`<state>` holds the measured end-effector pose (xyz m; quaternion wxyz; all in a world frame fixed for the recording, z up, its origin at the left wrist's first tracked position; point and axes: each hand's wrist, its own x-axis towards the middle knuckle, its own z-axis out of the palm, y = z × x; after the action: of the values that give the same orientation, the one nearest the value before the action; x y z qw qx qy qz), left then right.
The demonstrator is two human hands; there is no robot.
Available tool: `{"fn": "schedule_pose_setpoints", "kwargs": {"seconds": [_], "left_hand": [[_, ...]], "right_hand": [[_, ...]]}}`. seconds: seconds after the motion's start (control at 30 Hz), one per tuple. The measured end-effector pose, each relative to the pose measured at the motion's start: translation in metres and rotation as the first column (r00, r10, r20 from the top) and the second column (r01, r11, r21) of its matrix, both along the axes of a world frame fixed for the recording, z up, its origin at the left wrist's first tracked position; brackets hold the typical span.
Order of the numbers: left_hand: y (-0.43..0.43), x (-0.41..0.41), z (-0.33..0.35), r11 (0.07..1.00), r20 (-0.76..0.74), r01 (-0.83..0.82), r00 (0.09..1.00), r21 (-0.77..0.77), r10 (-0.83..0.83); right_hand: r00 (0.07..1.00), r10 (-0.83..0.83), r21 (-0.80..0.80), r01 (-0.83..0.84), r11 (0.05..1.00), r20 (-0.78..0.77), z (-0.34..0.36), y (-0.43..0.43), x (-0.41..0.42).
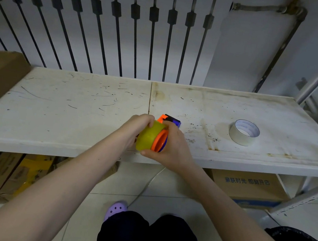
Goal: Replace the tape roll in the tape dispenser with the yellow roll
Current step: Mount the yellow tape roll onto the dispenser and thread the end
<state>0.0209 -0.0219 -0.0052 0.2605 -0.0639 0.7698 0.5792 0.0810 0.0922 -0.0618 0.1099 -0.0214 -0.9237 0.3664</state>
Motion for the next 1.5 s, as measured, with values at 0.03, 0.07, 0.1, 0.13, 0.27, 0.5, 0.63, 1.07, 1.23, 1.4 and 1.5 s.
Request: {"fn": "schedule_pose_setpoints", "kwargs": {"seconds": [0.03, 0.07, 0.1, 0.13, 0.27, 0.5, 0.63, 1.07, 1.23, 1.4, 1.5], "left_hand": [[0.0, 0.003, -0.002, 1.0, -0.005, -0.009, 1.0, 0.02, 0.009], [-0.001, 0.006, -0.003, 0.999, -0.012, -0.02, 1.0, 0.038, 0.021], [-0.002, 0.008, -0.006, 0.998, -0.017, -0.03, 0.999, 0.055, 0.031], [-0.004, 0.011, -0.008, 0.997, -0.019, -0.021, 1.0, 0.077, 0.023], [-0.014, 0.018, -0.012, 0.993, -0.068, 0.023, 0.998, 0.114, -0.015], [-0.005, 0.012, 0.007, 0.999, 0.042, -0.025, 0.999, 0.03, 0.024], [-0.002, 0.013, 0.011, 0.999, 0.078, -0.014, 0.997, 0.048, 0.01], [-0.008, 0.009, 0.005, 1.0, 0.092, 0.012, 0.996, -0.008, -0.011], [-0.004, 0.012, 0.007, 1.0, 0.087, -0.006, 0.996, -0.023, 0.008], [-0.004, 0.012, 0.002, 0.999, 0.041, -0.053, 0.998, -0.011, 0.054], [-0.004, 0.011, -0.003, 0.997, 0.013, -0.063, 0.998, -0.032, 0.064]], "right_hand": [[0.999, -0.011, -0.031, 0.013, 0.999, 0.037, 0.001, 0.001, 0.0], [0.998, -0.02, -0.045, 0.023, 0.999, 0.053, 0.001, 0.002, -0.001], [0.998, -0.03, -0.046, 0.032, 0.998, 0.054, 0.002, 0.002, -0.001], [0.998, -0.039, -0.04, 0.041, 0.998, 0.047, 0.002, 0.002, -0.001], [0.998, -0.057, -0.057, 0.058, 0.997, 0.02, 0.0, 0.0, 0.002], [0.995, -0.058, 0.067, 0.063, 0.996, -0.076, -0.003, -0.012, 0.008], [0.996, -0.045, 0.091, 0.052, 0.994, -0.077, -0.003, -0.01, 0.007], [0.993, 0.002, 0.192, 0.021, 0.981, -0.117, -0.008, -0.012, 0.007], [0.989, 0.019, 0.197, 0.01, 0.98, -0.147, -0.009, -0.009, 0.011], [0.986, 0.003, 0.208, 0.032, 0.977, -0.168, -0.012, -0.009, 0.01], [0.991, -0.024, 0.144, 0.043, 0.989, -0.134, -0.01, -0.008, 0.009]]}}
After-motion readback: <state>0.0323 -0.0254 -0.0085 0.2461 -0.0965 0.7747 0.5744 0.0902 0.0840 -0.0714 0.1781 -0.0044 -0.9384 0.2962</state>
